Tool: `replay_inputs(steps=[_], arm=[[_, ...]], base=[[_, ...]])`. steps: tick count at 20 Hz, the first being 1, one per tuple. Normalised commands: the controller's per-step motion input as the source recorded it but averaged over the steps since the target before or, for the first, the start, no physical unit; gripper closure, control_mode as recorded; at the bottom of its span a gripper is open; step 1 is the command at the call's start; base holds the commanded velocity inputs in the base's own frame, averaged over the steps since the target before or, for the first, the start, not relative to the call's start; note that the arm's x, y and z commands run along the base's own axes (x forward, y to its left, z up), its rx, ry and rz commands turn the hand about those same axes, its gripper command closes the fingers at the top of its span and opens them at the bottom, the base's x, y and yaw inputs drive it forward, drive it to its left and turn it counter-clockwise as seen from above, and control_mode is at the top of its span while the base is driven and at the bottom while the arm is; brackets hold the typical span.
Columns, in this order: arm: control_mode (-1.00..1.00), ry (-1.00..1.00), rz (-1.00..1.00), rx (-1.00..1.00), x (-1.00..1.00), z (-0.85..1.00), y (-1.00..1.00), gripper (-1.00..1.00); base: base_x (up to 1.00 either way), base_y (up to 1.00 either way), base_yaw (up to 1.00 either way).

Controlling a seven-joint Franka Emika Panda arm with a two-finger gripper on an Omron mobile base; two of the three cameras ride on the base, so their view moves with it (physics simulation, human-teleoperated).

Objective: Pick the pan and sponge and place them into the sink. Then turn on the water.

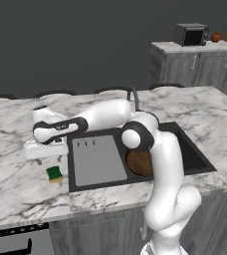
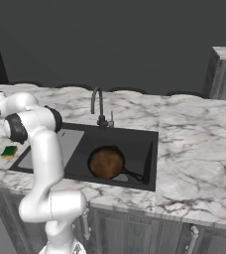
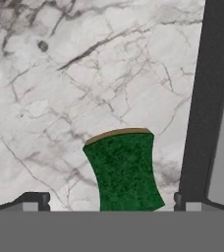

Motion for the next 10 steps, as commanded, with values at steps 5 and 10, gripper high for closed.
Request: replay_inputs(steps=[5, 10], arm=[[-1.0, 0.05, 0.06, -0.08, 0.02, -0.09, -0.01, -1.0], [-1.0, 0.01, 0.06, -0.03, -0.01, -0.17, -0.03, -1.0]], base=[[0.0, 0.0, 0.0], [0.0, 0.0, 0.0]])
